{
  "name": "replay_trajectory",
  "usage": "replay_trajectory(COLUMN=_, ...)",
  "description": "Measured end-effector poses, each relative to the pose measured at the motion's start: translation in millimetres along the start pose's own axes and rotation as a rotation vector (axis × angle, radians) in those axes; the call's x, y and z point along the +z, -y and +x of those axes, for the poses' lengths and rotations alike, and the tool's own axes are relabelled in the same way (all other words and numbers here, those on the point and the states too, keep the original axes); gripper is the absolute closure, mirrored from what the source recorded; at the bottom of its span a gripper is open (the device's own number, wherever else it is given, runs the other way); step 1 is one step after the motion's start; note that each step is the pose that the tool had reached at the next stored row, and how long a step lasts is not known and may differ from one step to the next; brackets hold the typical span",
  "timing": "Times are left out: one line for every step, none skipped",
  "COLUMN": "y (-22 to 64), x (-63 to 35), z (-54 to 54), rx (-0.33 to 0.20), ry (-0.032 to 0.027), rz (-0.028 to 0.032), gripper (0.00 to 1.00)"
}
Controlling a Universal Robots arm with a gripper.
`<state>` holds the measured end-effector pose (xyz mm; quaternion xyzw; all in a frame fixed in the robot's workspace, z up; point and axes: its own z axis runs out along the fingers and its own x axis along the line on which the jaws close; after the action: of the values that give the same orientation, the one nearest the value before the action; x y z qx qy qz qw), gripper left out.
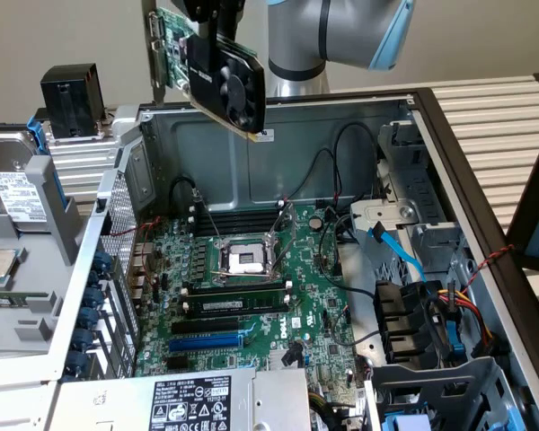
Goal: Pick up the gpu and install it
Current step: 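Insert the gpu into the slot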
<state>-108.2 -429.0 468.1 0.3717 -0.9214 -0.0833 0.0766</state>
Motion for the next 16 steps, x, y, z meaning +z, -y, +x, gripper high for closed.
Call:
replay_trajectory(y=0.0, x=0.0, z=0.0, rx=-0.017, ry=-0.0038, rz=0.0014, gripper=0.74)
replay_trajectory(y=0.0, x=0.0, z=0.0, rx=-0.036, ry=-0.0078, rz=0.0029, gripper=0.74)
replay_trajectory(y=0.0, x=0.1, z=0.0, rx=-0.071, ry=-0.0153, rz=0.0057, gripper=0.74)
replay_trajectory(y=0.0, x=0.1, z=0.0, rx=-0.088, ry=-0.0190, rz=0.0071, gripper=0.74)
replay_trajectory(y=0.0, x=0.2, z=0.0, rx=-0.106, ry=-0.0229, rz=0.0086, gripper=0.74)
replay_trajectory(y=0.0, x=0.3, z=0.0, rx=-0.124, ry=-0.0269, rz=0.0101, gripper=0.74)
replay_trajectory(y=0.0, x=0.3, z=0.0, rx=-0.142, ry=-0.0306, rz=0.0115, gripper=0.74)
replay_trajectory(y=0.1, x=0.4, z=0.0, rx=-0.158, ry=-0.0342, rz=0.0128, gripper=0.74)
replay_trajectory(y=0.1, x=0.5, z=0.0, rx=-0.176, ry=-0.0380, rz=0.0143, gripper=0.74)
replay_trajectory(y=0.1, x=0.6, z=0.0, rx=-0.195, ry=-0.0420, rz=0.0158, gripper=0.74)
replay_trajectory(y=0.1, x=0.7, z=-0.1, rx=-0.213, ry=-0.0460, rz=0.0173, gripper=0.74)
replay_trajectory(y=0.2, x=0.8, z=-0.1, rx=-0.229, ry=-0.0495, rz=0.0186, gripper=0.74)
replay_trajectory(y=0.2, x=0.9, z=-0.1, rx=-0.248, ry=-0.0533, rz=0.0200, gripper=0.74)
replay_trajectory(y=0.2, x=1.0, z=-0.1, rx=-0.265, ry=-0.0572, rz=0.0215, gripper=0.74)
replay_trajectory(y=0.2, x=1.0, z=-0.1, rx=-0.283, ry=-0.0609, rz=0.0228, gripper=0.74)
replay_trajectory(y=0.2, x=1.1, z=-0.1, rx=-0.301, ry=-0.0645, rz=0.0242, gripper=0.74)
